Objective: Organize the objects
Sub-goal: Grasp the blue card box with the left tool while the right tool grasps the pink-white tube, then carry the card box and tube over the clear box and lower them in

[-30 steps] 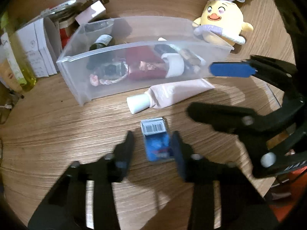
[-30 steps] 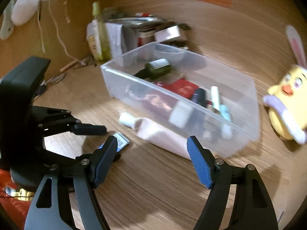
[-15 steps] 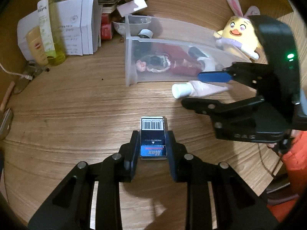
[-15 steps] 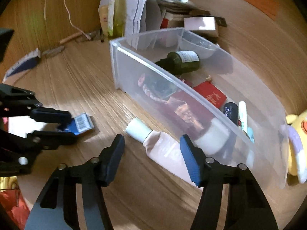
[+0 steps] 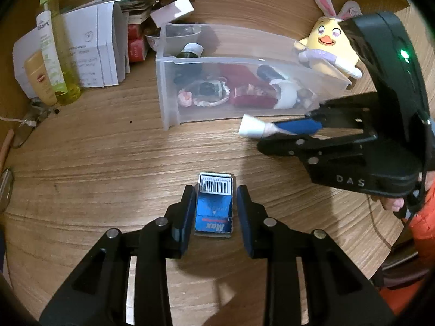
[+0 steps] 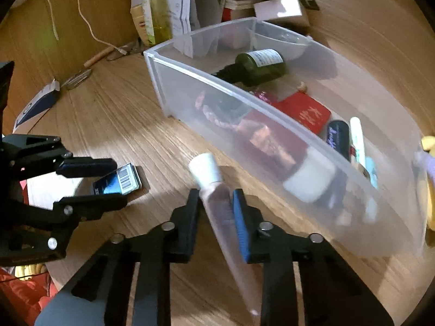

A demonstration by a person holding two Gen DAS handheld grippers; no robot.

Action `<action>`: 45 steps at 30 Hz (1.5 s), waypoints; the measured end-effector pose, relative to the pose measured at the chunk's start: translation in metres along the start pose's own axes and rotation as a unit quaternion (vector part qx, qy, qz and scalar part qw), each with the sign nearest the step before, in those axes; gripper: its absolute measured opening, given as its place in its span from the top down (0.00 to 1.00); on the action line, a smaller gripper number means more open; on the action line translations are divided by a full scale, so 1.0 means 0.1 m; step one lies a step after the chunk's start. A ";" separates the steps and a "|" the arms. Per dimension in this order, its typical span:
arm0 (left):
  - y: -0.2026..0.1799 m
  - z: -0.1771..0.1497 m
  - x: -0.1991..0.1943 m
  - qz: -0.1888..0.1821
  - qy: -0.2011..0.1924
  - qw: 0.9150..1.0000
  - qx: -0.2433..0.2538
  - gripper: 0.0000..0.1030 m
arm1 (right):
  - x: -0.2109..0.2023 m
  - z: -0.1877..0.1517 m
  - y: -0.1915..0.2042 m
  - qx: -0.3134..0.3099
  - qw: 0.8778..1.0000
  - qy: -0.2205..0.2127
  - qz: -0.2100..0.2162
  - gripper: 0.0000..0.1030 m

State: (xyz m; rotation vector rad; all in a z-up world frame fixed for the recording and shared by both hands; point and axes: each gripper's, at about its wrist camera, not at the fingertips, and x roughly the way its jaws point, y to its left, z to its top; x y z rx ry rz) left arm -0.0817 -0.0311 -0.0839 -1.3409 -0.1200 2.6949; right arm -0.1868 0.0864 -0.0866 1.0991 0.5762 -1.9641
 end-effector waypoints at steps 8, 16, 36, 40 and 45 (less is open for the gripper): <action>0.00 0.02 -0.01 0.003 -0.010 1.000 -0.010 0.74 | -0.17 -0.15 0.00 0.033 0.999 -0.033 0.003 0.94; 0.00 0.09 -0.25 0.006 -0.045 0.999 -0.021 0.74 | -0.46 -0.17 0.07 0.041 0.996 -0.075 0.005 0.95; 0.17 0.24 -0.70 0.020 -0.119 0.991 -0.052 0.74 | 0.09 0.12 0.45 -0.003 1.000 -0.025 0.017 0.78; 0.15 0.31 -0.73 0.017 -0.132 0.990 -0.055 0.74 | 0.01 0.10 0.42 0.009 0.999 -0.044 0.010 0.79; 0.11 0.42 -0.76 0.009 -0.146 0.988 -0.054 0.74 | -0.30 0.04 0.29 0.041 0.996 -0.084 0.003 0.79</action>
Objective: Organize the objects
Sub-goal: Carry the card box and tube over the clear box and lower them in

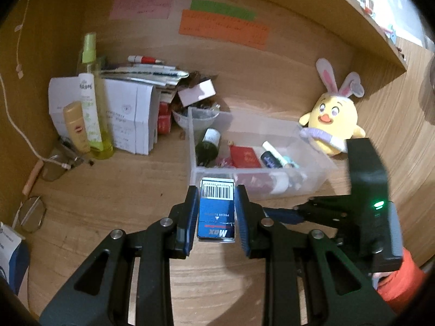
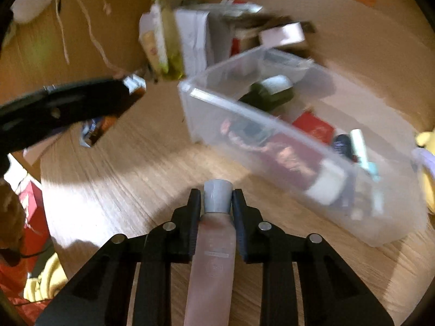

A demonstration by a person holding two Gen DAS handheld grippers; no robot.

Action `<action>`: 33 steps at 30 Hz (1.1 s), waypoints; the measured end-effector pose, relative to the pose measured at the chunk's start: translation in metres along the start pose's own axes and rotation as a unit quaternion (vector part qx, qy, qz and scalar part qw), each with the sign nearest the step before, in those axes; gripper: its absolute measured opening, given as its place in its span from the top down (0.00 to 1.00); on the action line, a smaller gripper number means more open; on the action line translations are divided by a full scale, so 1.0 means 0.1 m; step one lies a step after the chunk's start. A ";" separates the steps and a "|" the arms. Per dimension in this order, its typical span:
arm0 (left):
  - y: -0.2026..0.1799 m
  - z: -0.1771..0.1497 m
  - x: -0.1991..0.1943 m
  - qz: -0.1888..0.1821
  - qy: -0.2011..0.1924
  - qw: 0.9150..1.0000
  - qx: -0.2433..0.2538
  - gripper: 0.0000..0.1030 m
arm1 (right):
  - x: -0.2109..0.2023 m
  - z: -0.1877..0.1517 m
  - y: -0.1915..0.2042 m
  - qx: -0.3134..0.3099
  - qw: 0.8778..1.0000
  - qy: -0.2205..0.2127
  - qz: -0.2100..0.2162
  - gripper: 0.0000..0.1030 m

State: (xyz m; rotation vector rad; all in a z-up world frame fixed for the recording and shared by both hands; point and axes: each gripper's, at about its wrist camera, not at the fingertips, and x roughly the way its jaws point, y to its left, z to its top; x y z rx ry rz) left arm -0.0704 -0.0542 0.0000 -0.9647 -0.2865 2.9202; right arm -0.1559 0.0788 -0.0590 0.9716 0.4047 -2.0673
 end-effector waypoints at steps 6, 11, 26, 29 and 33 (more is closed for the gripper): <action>-0.10 0.13 0.04 -0.007 -0.011 1.000 0.003 0.74 | -0.45 0.09 -0.25 0.035 0.998 -0.056 -0.019 0.79; -0.17 0.25 0.09 -0.008 -0.018 1.000 0.004 0.74 | -0.66 0.21 -0.50 0.054 0.994 -0.092 -0.038 0.79; -0.31 0.61 0.34 -0.003 -0.028 1.000 0.013 0.74 | -0.85 0.50 -0.91 0.067 0.986 -0.128 -0.083 0.79; -0.33 0.66 0.41 -0.001 -0.025 1.000 0.015 0.74 | -0.80 0.58 -0.97 0.064 0.986 -0.125 -0.091 0.79; -0.33 0.70 0.54 0.004 -0.018 1.000 0.017 0.74 | -0.70 0.67 -1.04 0.061 0.986 -0.117 -0.099 0.79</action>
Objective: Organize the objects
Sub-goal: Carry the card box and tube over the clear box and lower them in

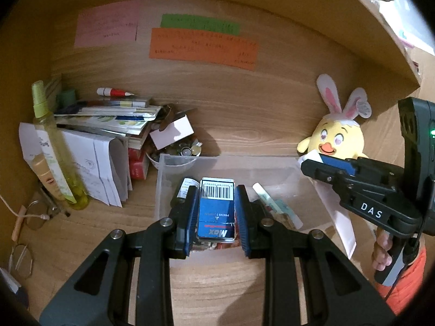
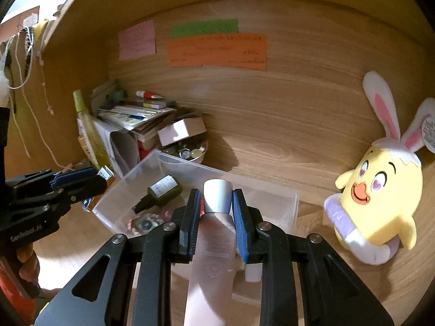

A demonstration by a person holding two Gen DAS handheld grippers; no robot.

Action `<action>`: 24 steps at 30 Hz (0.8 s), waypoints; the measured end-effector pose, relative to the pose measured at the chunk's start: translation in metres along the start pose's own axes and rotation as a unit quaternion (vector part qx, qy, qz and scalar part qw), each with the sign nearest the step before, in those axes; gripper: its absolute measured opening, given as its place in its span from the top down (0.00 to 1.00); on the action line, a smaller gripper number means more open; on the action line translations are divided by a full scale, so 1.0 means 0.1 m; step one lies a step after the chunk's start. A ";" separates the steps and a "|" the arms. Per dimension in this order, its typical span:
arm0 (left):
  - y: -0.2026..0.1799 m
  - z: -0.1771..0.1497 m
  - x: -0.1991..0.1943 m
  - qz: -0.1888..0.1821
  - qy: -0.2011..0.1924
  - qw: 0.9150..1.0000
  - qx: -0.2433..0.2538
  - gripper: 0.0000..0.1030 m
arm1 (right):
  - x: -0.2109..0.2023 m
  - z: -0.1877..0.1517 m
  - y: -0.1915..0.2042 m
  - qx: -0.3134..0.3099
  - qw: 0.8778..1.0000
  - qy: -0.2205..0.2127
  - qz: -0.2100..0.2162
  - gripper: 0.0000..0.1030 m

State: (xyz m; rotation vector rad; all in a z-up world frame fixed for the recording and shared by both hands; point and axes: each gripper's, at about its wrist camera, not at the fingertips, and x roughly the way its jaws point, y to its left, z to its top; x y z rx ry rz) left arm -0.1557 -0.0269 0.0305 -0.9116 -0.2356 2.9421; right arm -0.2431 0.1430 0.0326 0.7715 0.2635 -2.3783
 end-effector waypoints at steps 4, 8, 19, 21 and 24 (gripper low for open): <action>0.03 0.02 0.18 0.002 0.017 1.000 -0.003 0.74 | 0.17 0.05 -0.01 -0.012 1.000 0.014 -0.010 0.79; 0.08 0.02 0.37 0.005 0.035 0.999 -0.006 0.74 | 0.35 0.07 0.01 -0.026 0.999 0.032 -0.016 0.79; 0.11 -0.05 0.70 0.000 0.074 0.997 -0.004 0.74 | 0.74 0.03 0.17 -0.067 0.995 0.079 -0.005 0.79; 0.10 -0.05 0.74 -0.002 0.079 0.997 0.000 0.74 | 0.77 0.03 0.20 -0.072 0.994 0.084 -0.001 0.79; 0.09 -0.07 0.79 -0.007 0.087 0.996 0.000 0.74 | 0.81 0.02 0.24 -0.075 0.993 0.094 0.011 0.79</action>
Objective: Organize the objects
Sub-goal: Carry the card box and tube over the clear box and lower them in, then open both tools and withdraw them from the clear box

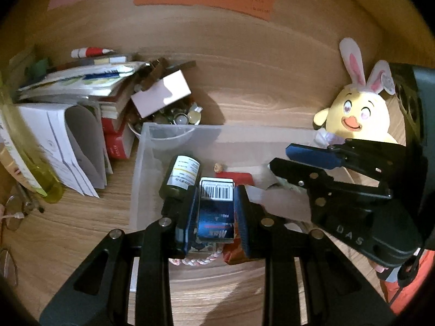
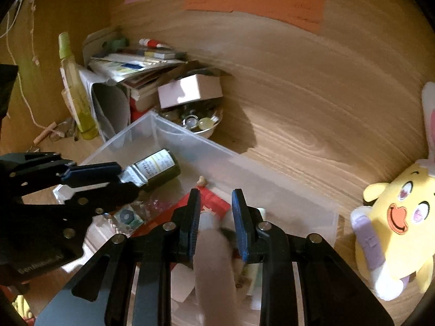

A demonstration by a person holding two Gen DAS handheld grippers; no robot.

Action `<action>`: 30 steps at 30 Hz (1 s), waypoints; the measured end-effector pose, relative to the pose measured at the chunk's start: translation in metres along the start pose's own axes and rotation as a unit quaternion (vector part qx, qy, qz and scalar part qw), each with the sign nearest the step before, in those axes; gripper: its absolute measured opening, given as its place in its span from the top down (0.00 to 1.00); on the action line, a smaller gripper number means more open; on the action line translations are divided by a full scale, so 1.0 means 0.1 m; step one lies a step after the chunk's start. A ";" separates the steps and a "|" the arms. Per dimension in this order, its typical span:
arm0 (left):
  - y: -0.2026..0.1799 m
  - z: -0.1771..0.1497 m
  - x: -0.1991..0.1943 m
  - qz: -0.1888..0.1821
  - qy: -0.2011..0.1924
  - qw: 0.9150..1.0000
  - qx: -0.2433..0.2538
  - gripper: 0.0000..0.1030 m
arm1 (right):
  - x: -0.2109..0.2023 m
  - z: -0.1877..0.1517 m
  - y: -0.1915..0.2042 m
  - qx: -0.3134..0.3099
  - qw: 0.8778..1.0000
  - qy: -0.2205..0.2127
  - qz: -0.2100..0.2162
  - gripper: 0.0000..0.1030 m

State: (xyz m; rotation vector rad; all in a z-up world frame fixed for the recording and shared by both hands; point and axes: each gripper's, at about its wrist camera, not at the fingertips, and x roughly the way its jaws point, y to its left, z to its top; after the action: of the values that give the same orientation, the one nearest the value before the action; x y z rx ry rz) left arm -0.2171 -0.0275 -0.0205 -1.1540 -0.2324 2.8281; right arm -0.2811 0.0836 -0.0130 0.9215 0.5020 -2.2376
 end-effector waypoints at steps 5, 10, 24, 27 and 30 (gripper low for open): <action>0.03 0.00 0.00 -0.010 0.006 1.000 -0.004 0.74 | 0.00 -0.05 0.01 0.004 1.000 0.006 0.010 0.79; 0.02 0.00 -0.04 -0.013 0.004 1.000 -0.001 0.73 | -0.08 -0.12 -0.02 0.016 1.000 0.004 0.015 0.79; -0.06 -0.11 -0.49 -0.005 -0.040 0.999 0.021 0.41 | -0.65 -0.34 -0.05 0.046 0.998 -0.045 0.003 0.50; -0.07 -0.16 -0.60 -0.005 -0.049 0.998 0.027 0.36 | -0.79 -0.39 -0.03 0.051 0.997 -0.060 0.003 0.43; -0.08 -0.22 -0.69 -0.004 -0.055 0.998 0.029 0.29 | -0.91 -0.45 -0.01 0.055 0.996 -0.074 0.002 0.37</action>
State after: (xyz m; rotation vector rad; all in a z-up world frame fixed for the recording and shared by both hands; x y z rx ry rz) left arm -0.1523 -0.0261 0.0130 -0.9841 -0.1599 2.8739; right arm -0.2114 0.1482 0.0231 0.8027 0.3127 -2.3276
